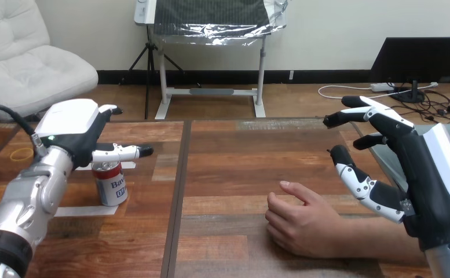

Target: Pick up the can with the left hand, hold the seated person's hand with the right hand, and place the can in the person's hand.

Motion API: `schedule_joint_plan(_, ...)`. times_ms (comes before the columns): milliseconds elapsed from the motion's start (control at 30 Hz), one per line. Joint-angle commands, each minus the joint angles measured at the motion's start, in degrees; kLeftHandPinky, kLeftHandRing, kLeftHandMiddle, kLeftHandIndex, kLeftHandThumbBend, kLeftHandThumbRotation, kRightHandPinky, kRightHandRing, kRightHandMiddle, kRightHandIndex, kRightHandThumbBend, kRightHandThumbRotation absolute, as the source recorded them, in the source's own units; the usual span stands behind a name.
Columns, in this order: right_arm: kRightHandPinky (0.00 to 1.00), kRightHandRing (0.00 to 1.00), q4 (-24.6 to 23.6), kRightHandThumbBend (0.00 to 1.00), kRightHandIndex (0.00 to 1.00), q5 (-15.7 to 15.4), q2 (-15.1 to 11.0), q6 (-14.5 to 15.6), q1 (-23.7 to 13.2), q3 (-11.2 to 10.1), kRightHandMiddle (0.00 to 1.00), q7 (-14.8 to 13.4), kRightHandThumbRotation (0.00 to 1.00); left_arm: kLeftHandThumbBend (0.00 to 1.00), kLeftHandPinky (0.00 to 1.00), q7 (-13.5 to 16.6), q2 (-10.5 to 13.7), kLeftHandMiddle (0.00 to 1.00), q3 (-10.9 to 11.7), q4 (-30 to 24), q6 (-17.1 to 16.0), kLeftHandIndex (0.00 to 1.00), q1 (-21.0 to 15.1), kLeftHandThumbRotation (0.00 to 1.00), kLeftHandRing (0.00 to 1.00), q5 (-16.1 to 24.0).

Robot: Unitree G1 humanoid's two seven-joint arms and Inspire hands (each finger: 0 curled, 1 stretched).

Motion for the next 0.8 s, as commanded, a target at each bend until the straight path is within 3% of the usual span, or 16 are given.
schedule_joint_plan(0,0.62,0.84,-3.14,0.34,0.66,0.91,-0.87,0.16,-3.82,-1.08,0.85,0.26,0.0,0.87,0.79,-0.29,0.93,0.84,0.51,-0.06,0.43,0.88,-1.16,0.89,0.82,-1.31)
schedule_joint_plan(433,0.62,0.84,-3.55,0.33,0.66,0.1,-0.91,0.65,-3.9,-1.04,0.85,0.78,0.0,0.85,0.78,-1.46,0.32,0.85,1.25,0.15,0.46,0.88,-0.08,0.84,0.83,-4.56)
schedule_joint_plan(767,0.62,0.83,-3.82,0.33,0.66,0.26,-1.12,1.01,-3.81,-1.25,0.85,1.33,0.0,0.85,0.75,0.2,-0.59,0.84,1.32,2.85,-0.92,0.87,0.63,0.81,0.81,-6.93)
